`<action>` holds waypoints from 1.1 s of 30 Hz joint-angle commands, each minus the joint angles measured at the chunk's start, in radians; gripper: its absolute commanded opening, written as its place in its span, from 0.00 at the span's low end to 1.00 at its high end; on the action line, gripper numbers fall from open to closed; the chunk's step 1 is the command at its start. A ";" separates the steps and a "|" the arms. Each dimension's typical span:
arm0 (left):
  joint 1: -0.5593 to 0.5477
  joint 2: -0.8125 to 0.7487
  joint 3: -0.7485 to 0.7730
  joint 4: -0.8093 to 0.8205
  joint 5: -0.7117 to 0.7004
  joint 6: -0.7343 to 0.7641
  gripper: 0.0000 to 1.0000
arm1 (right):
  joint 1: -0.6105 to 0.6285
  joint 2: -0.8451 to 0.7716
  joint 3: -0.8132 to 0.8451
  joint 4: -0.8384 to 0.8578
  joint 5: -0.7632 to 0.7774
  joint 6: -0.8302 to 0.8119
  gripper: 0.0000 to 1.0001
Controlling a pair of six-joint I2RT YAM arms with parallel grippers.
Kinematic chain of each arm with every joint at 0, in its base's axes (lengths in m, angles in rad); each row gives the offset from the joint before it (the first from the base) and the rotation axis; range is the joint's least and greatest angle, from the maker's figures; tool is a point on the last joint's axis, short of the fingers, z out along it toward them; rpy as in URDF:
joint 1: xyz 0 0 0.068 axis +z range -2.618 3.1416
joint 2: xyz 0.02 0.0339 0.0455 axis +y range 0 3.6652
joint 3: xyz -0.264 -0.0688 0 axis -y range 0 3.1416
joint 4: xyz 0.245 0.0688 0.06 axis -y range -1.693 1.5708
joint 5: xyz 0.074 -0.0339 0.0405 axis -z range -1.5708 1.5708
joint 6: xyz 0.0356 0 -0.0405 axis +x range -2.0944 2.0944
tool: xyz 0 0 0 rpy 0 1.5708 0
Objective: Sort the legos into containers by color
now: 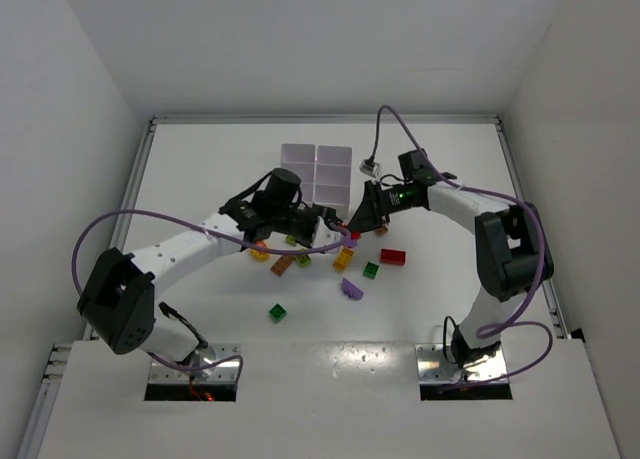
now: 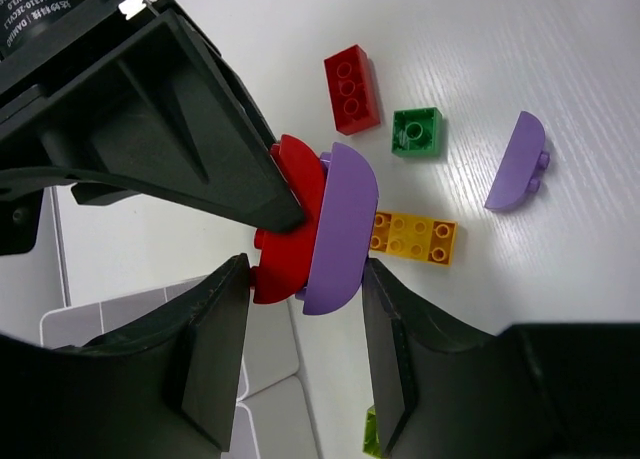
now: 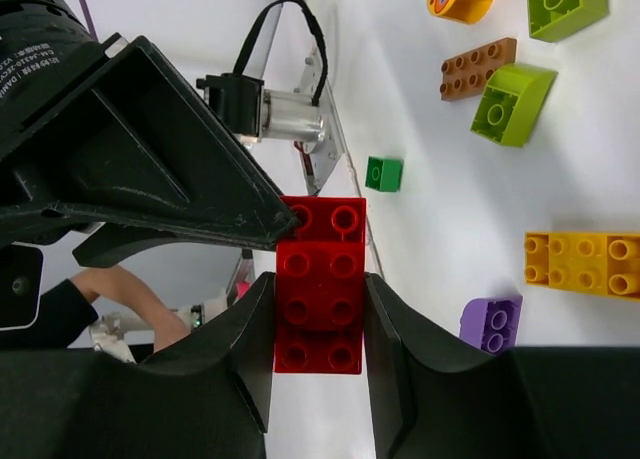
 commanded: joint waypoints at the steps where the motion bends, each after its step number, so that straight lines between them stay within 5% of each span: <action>1: -0.013 -0.009 -0.010 0.137 -0.010 -0.160 0.42 | 0.017 -0.025 0.001 0.085 -0.118 0.048 0.02; 8: 0.057 -0.067 -0.048 0.209 0.035 -0.640 0.62 | -0.012 -0.034 0.032 0.085 -0.071 0.037 0.00; 15: 0.078 -0.212 -0.183 0.357 -0.024 -0.863 0.76 | -0.030 -0.043 0.043 0.075 -0.060 0.028 0.00; 19: 0.128 -0.171 -0.161 0.377 0.112 -1.082 0.74 | -0.030 -0.053 0.063 0.084 -0.028 0.028 0.00; 22: 0.176 -0.064 -0.113 0.500 0.263 -1.407 0.68 | -0.021 -0.053 0.095 0.064 -0.017 -0.004 0.00; 27: 0.222 0.090 -0.021 0.521 0.378 -1.542 0.61 | -0.021 -0.043 0.127 0.064 0.003 -0.005 0.00; 33: 0.275 0.174 -0.032 0.794 0.466 -1.819 0.60 | -0.030 -0.053 0.136 0.053 -0.006 -0.041 0.00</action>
